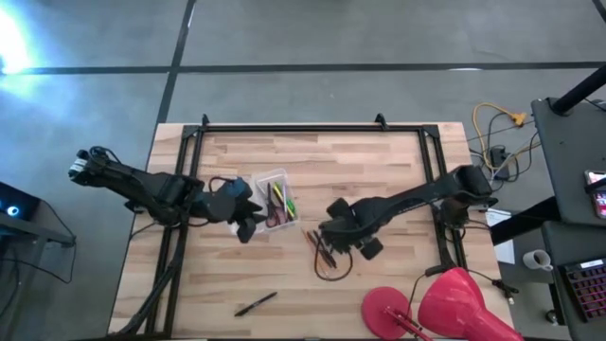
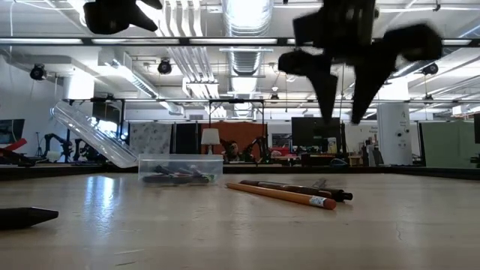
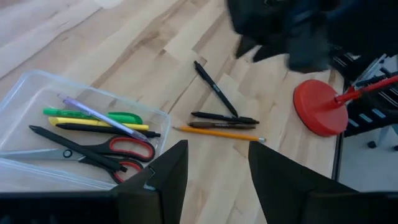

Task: Pick & place school supplies into a supply box
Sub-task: Put the black pen into the transparent supply box

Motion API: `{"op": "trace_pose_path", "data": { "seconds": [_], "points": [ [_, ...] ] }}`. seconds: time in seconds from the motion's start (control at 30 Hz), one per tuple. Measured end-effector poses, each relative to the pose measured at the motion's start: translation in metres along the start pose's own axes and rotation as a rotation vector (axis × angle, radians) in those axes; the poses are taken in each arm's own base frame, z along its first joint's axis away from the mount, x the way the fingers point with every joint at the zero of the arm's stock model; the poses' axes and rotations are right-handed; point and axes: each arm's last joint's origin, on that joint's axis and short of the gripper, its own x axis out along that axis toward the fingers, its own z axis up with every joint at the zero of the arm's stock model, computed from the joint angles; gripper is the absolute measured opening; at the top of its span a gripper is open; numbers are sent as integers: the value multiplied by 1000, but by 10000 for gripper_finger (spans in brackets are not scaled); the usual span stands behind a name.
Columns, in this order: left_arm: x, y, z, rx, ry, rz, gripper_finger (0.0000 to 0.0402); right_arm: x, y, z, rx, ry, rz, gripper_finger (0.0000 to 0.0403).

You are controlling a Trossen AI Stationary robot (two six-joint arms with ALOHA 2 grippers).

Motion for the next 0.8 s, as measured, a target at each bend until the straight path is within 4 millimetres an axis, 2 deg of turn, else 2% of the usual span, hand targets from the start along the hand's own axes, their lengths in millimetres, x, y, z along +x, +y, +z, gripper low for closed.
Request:
{"op": "trace_pose_path", "data": {
  "seconds": [0.13,0.3,0.5,0.8],
  "points": [
    [0,0,0,0,0,0,152,18,0,3,-88,-62,-43,178],
    [0,0,0,-3,-1,0,152,39,1,2,-124,-76,-47,178],
    [0,0,1,-6,-6,-2,152,58,0,11,-171,-107,-68,178],
    [0,-1,2,-69,-20,-10,152,93,-7,14,-154,-23,-23,178]
  ]
}}
